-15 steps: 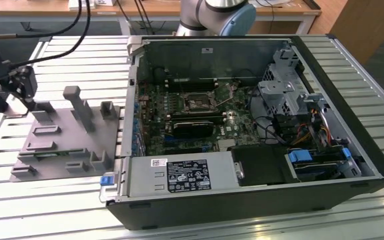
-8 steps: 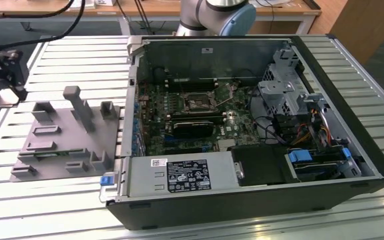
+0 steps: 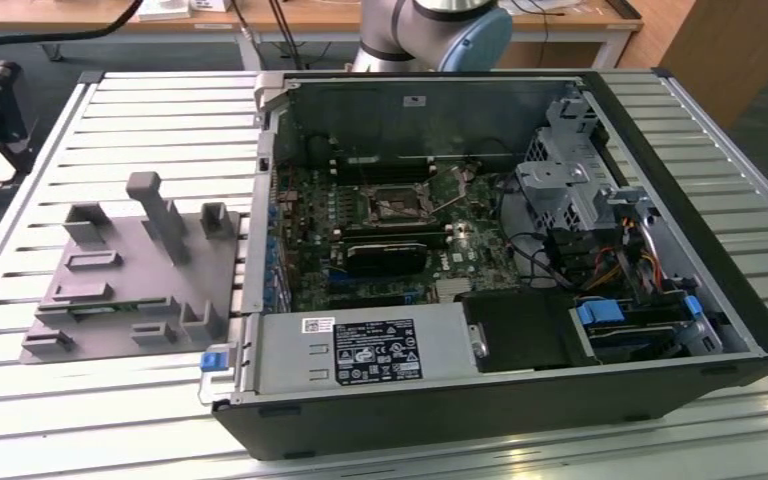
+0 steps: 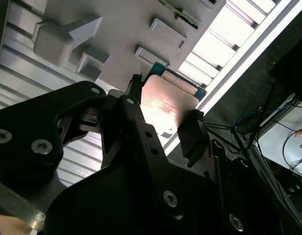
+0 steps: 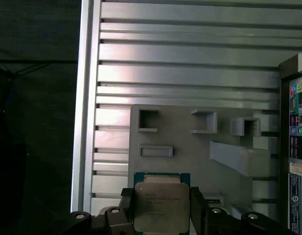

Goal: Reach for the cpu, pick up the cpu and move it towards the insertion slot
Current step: 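Pick up the cpu and move it towards the insertion slot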

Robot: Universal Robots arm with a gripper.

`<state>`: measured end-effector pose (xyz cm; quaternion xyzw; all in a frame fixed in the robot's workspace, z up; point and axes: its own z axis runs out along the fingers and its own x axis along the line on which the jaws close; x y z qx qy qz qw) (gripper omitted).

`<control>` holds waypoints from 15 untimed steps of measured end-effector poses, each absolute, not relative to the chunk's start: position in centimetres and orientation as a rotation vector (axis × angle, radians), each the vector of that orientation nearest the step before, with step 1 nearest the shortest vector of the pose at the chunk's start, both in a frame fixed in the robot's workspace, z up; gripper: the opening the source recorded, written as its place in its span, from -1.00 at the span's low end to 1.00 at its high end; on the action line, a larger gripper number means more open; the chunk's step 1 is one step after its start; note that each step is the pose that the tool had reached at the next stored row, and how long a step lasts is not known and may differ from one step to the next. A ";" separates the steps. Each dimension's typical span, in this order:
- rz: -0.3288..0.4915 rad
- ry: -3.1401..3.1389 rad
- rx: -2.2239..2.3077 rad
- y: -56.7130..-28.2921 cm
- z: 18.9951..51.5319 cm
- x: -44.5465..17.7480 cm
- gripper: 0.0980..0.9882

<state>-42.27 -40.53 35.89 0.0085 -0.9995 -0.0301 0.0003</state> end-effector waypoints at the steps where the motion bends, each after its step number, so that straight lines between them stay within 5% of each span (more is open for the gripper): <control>1: -0.094 -3.139 0.027 -40.5 36.3 -42.3 0.00; 15: -0.095 -3.139 0.026 -40.5 38.5 -41.1 0.00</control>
